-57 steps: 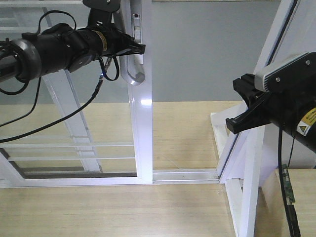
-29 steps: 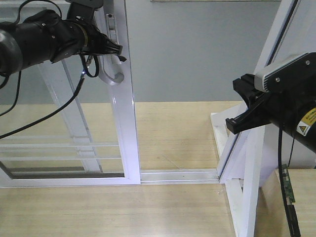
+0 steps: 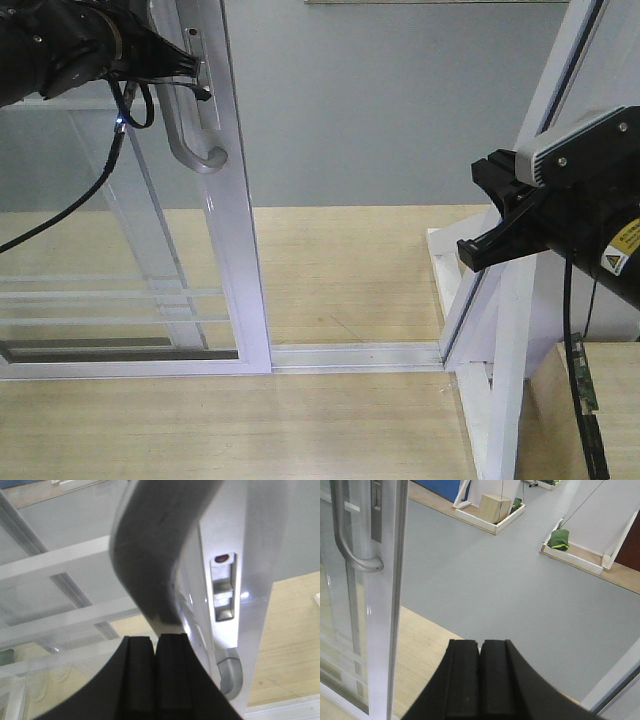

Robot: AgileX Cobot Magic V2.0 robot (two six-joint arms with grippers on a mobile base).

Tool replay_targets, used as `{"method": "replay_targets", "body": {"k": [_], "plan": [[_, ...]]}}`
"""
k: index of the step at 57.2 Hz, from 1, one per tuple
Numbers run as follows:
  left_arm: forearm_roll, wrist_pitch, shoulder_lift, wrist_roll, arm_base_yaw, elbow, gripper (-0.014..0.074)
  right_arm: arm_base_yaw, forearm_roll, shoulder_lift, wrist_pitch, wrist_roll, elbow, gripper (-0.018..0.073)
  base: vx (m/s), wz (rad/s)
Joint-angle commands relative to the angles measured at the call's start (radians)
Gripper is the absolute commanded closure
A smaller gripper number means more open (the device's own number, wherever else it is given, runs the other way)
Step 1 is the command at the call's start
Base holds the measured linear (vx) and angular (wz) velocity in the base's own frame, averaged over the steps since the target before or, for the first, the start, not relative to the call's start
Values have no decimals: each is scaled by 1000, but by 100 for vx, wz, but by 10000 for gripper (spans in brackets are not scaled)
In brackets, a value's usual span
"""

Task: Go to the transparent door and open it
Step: 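Slide the door with the left gripper away from the right arm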

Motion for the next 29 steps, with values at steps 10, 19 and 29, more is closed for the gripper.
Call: {"method": "replay_targets", "body": {"k": [10, 19, 29], "plan": [[79, -60, -116, -8, -2, 123, 596, -4, -4, -21, -74, -5, -28, 565, 0, 0], [67, -196, -224, -8, -2, 290, 596, -4, -4, -21, -74, -5, -28, 565, 0, 0], [-19, -439, -413, -7, -4, 542, 596, -4, 1, -33, -40, 14, -28, 565, 0, 0]]}}
